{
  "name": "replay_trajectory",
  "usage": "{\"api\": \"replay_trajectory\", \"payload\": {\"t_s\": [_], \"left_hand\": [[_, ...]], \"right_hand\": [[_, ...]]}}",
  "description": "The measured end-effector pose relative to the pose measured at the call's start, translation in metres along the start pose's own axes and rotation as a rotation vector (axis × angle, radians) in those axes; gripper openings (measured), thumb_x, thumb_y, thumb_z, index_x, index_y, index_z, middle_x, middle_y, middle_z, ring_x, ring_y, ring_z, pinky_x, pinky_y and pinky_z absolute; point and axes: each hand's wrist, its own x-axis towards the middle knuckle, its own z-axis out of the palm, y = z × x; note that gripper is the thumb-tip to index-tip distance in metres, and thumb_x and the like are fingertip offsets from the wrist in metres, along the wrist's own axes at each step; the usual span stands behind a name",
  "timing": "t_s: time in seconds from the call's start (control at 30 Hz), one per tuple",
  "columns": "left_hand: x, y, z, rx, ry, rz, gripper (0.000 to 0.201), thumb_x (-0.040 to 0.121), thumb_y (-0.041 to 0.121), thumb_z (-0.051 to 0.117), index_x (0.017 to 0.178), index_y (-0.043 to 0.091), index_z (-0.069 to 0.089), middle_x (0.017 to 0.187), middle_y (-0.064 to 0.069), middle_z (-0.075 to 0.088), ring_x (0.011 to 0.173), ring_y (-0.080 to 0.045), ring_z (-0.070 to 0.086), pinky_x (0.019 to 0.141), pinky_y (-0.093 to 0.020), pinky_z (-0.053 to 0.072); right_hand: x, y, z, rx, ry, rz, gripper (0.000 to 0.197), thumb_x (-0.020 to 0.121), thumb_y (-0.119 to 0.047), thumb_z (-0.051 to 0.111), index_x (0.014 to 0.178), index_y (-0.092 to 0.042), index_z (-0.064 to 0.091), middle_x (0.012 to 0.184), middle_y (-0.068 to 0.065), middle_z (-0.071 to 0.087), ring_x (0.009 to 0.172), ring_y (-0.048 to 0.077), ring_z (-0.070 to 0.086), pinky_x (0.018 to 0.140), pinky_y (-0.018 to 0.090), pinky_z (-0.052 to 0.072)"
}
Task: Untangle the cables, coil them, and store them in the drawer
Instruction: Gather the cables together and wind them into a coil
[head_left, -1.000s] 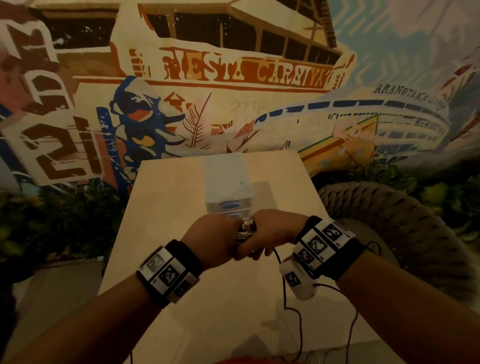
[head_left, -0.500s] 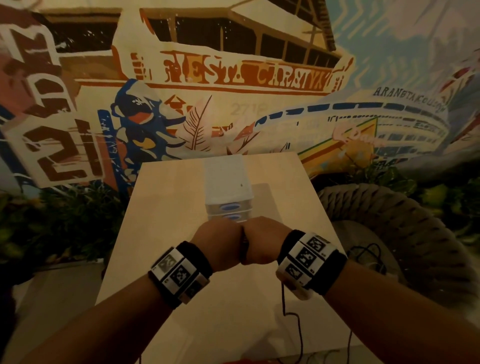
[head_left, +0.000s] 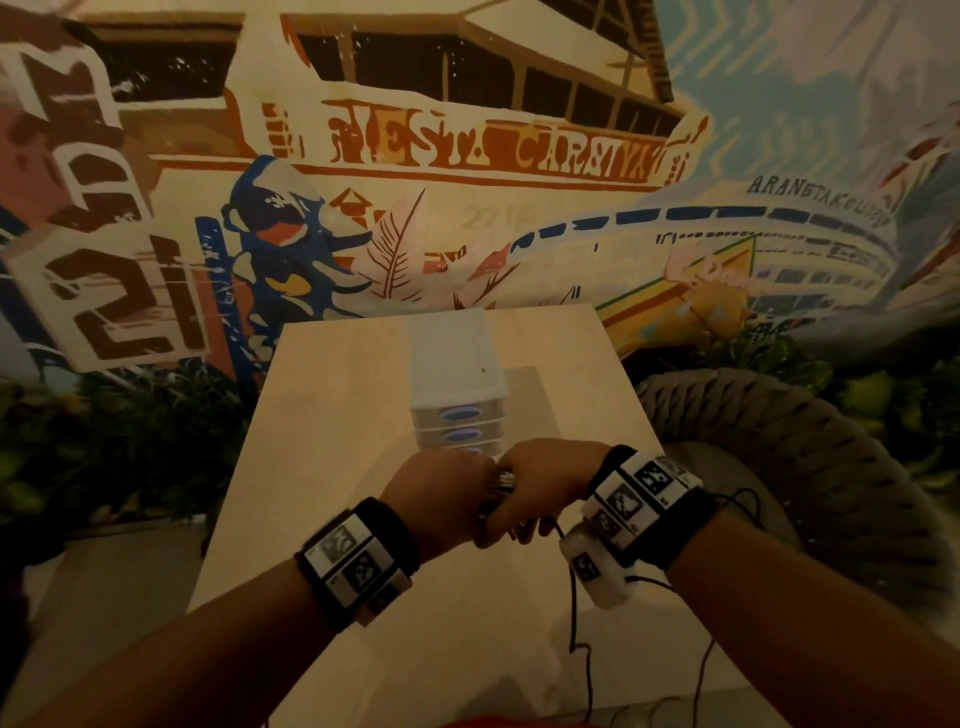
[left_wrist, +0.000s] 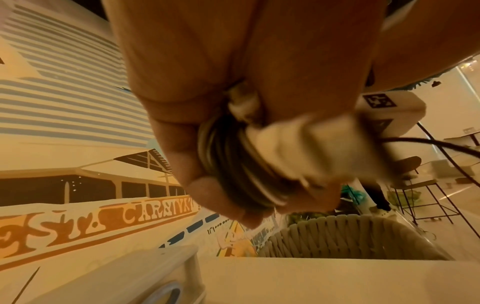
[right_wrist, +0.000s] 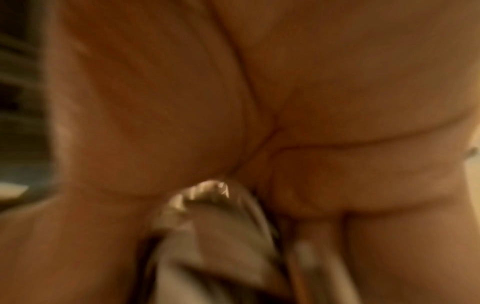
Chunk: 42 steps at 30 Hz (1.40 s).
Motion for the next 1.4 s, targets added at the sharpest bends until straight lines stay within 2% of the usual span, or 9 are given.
{"api": "replay_trajectory", "payload": {"t_s": [0.33, 0.47, 0.57, 0.73, 0.87, 1.03, 1.17, 1.27, 1.4], "left_hand": [[0.001, 0.000, -0.010, 0.092, -0.039, 0.011, 0.020, 0.086, 0.030, 0.064, 0.104, 0.025, 0.070, 0.098, 0.004, 0.071, 0.092, -0.021, 0.069, 0.080, -0.034, 0.057], [-0.011, -0.014, -0.015, -0.208, 0.030, 0.001, 0.094, 0.074, 0.045, 0.081, 0.152, 0.034, 0.030, 0.139, 0.007, 0.057, 0.118, -0.018, 0.062, 0.095, -0.035, 0.054], [-0.020, -0.037, -0.020, -0.597, 0.014, -0.045, 0.122, 0.061, 0.058, 0.090, 0.153, 0.052, 0.010, 0.145, 0.016, 0.049, 0.122, -0.005, 0.056, 0.098, -0.033, 0.054], [-0.030, -0.041, -0.014, -1.165, -0.071, -0.026, 0.095, 0.058, 0.054, 0.091, 0.138, 0.058, 0.040, 0.133, 0.035, 0.055, 0.120, -0.002, 0.060, 0.096, -0.035, 0.056], [-0.024, -0.021, -0.012, -1.329, -0.068, 0.190, 0.067, 0.084, 0.028, 0.080, 0.141, 0.013, 0.050, 0.120, -0.001, 0.072, 0.105, -0.026, 0.070, 0.091, -0.039, 0.057], [-0.019, -0.007, -0.024, -1.529, 0.096, 0.182, 0.037, 0.091, 0.026, 0.072, 0.125, 0.013, 0.066, 0.134, 0.001, 0.066, 0.109, -0.038, 0.067, 0.083, -0.044, 0.059], [-0.015, -0.005, -0.028, -1.383, 0.233, 0.135, 0.030, 0.093, 0.012, 0.064, 0.120, -0.001, 0.065, 0.139, 0.000, 0.062, 0.134, -0.019, 0.054, 0.106, -0.042, 0.048], [-0.015, -0.006, -0.042, -1.342, 0.346, 0.072, 0.019, 0.093, 0.006, 0.064, 0.111, 0.010, 0.072, 0.105, 0.011, 0.076, 0.104, -0.002, 0.068, 0.094, -0.023, 0.053], [-0.017, -0.029, -0.053, -1.363, 0.495, 0.147, 0.011, 0.094, 0.010, 0.068, 0.088, 0.002, 0.063, 0.086, -0.021, 0.067, 0.086, -0.041, 0.068, 0.083, -0.043, 0.057]], "right_hand": [[0.011, -0.006, 0.015, -0.091, 0.128, 0.066, 0.017, 0.088, -0.026, 0.072, 0.080, -0.011, 0.073, 0.078, 0.004, 0.075, 0.063, 0.016, 0.066, 0.066, 0.026, 0.058], [0.006, 0.009, 0.010, -0.006, 0.074, -0.009, 0.017, 0.089, -0.026, 0.071, 0.087, -0.010, 0.073, 0.078, 0.005, 0.073, 0.067, 0.018, 0.070, 0.068, 0.031, 0.061], [0.000, 0.021, 0.001, 0.115, 0.125, -0.073, 0.015, 0.088, -0.027, 0.074, 0.087, -0.013, 0.071, 0.072, 0.000, 0.072, 0.065, 0.013, 0.072, 0.061, 0.025, 0.059], [-0.012, 0.015, -0.007, 0.258, 0.153, -0.202, 0.018, 0.089, -0.031, 0.074, 0.087, -0.013, 0.073, 0.065, -0.002, 0.072, 0.056, 0.010, 0.067, 0.057, 0.024, 0.052], [-0.017, -0.001, -0.001, 0.280, 0.078, -0.363, 0.013, 0.097, -0.025, 0.066, 0.096, -0.014, 0.074, 0.073, 0.001, 0.073, 0.060, 0.014, 0.068, 0.061, 0.029, 0.056], [-0.022, -0.011, -0.005, 0.273, 0.093, -0.449, 0.029, 0.096, -0.018, 0.067, 0.124, -0.007, 0.066, 0.101, 0.000, 0.074, 0.084, -0.001, 0.069, 0.084, 0.024, 0.058], [-0.021, -0.009, -0.005, 0.459, -0.002, -0.435, 0.025, 0.093, -0.012, 0.070, 0.117, -0.004, 0.068, 0.090, 0.011, 0.076, 0.079, 0.028, 0.071, 0.074, 0.042, 0.059], [-0.020, 0.002, -0.004, 0.502, -0.100, -0.357, 0.025, 0.090, -0.017, 0.075, 0.113, -0.020, 0.065, 0.086, 0.004, 0.074, 0.074, 0.023, 0.071, 0.069, 0.034, 0.058], [-0.010, 0.023, -0.004, 0.418, -0.003, -0.299, 0.015, 0.100, -0.025, 0.063, 0.106, -0.014, 0.072, 0.064, -0.004, 0.056, 0.056, 0.012, 0.052, 0.060, 0.026, 0.045]]}}
